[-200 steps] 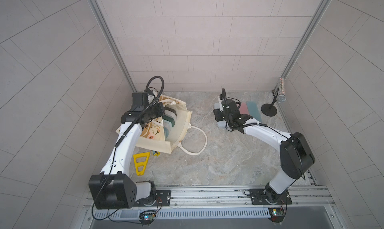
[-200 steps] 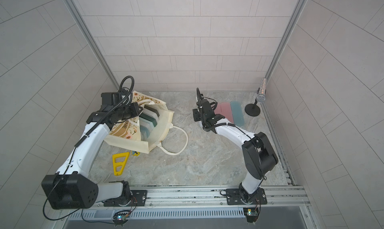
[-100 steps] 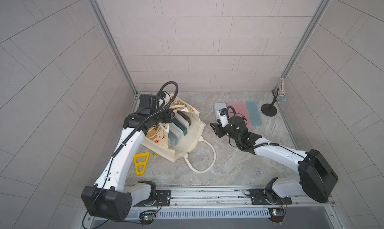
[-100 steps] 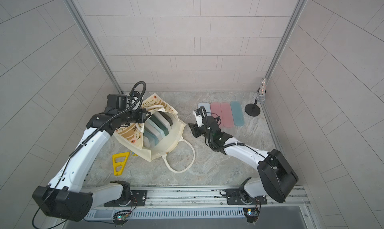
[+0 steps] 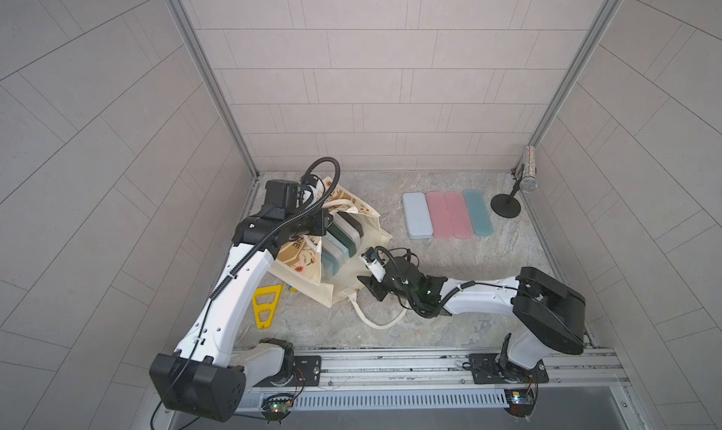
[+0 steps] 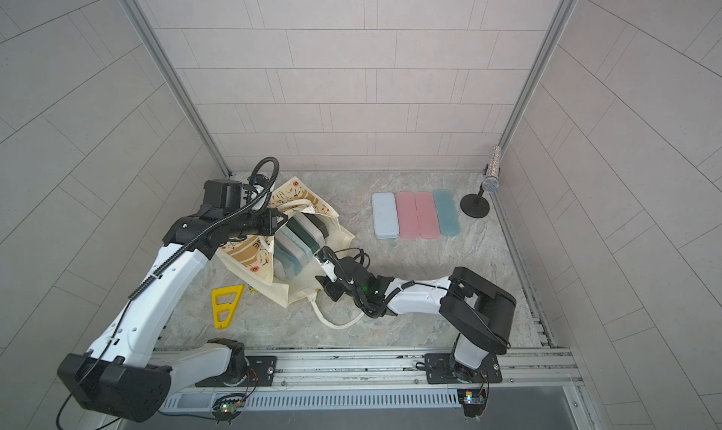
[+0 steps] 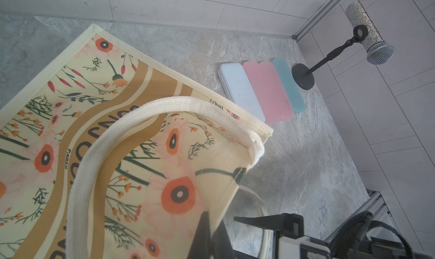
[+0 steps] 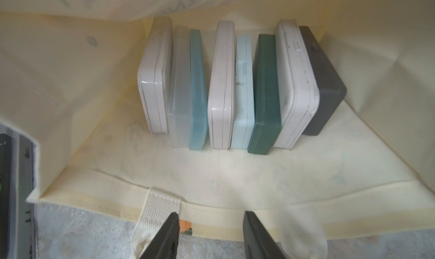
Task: Take out the pencil case from the canvas bag
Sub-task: Pick up the pencil case from the canvas bag.
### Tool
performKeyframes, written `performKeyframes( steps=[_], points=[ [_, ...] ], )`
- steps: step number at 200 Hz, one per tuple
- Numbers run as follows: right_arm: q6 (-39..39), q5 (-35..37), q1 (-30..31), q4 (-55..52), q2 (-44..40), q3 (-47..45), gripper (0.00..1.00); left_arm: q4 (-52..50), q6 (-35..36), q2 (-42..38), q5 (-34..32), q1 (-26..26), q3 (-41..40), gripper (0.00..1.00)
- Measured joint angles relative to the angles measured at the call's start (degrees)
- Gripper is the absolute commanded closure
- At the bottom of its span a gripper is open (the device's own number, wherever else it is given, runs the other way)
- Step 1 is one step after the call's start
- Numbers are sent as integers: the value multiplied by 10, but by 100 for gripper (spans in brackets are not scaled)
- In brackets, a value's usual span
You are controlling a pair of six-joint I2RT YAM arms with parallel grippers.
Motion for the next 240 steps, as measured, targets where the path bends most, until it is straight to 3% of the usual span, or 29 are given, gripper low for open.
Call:
performKeyframes(
  steps=[107,240],
  points=[
    [35,30,-16,73,164,153,53,3,0,-2,-1,-4,-4,100],
    [36,-2,-29,67,231,229,56,3,0,-2,-1,-5,-4,100]
  ],
)
